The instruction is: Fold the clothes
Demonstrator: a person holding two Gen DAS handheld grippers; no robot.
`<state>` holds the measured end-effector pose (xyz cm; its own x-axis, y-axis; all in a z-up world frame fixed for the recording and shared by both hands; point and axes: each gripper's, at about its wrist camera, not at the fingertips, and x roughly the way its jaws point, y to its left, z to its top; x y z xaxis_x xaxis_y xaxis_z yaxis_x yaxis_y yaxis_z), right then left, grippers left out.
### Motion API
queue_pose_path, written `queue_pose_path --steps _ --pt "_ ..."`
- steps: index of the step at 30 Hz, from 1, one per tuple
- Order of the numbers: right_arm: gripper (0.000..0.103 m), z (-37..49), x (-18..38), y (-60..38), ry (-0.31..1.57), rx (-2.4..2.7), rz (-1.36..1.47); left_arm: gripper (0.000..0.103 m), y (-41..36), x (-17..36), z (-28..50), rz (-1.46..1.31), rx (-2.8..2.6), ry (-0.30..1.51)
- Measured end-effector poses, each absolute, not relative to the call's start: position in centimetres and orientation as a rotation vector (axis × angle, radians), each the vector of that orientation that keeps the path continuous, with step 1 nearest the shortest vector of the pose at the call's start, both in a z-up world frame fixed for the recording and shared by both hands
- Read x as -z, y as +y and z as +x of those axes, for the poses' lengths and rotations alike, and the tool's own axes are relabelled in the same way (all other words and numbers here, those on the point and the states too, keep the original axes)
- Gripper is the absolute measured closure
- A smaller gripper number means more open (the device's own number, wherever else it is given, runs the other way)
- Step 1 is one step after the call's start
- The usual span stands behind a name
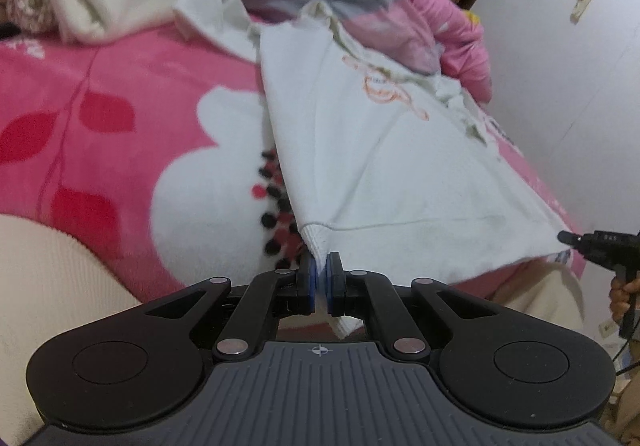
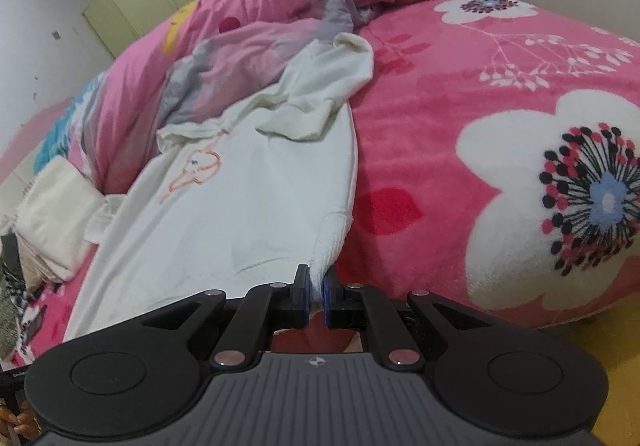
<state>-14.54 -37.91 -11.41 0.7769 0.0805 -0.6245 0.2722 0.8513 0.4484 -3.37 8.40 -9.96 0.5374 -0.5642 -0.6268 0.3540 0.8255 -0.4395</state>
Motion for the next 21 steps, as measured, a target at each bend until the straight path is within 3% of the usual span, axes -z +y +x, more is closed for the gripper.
queue_pose_path --steps 2,8,12,21 --pt "0.096 -14.4 11.8 -38.0 0.709 0.130 0.541 0.098 8.4 10.4 -3.2 -0.268 0.553 0.878" --pt "0.066 -14.9 11.5 -38.6 0.739 0.281 0.481 0.088 9.7 10.8 -3.0 -0.289 0.548 0.937" --pt "0.065 -15.8 10.0 -38.9 0.648 0.306 0.472 0.067 11.1 9.4 -2.5 -0.330 0.543 0.866" --pt "0.065 -8.2 10.5 -35.4 0.572 0.036 0.510 0.056 11.7 7.6 6.5 -0.619 0.474 0.744"
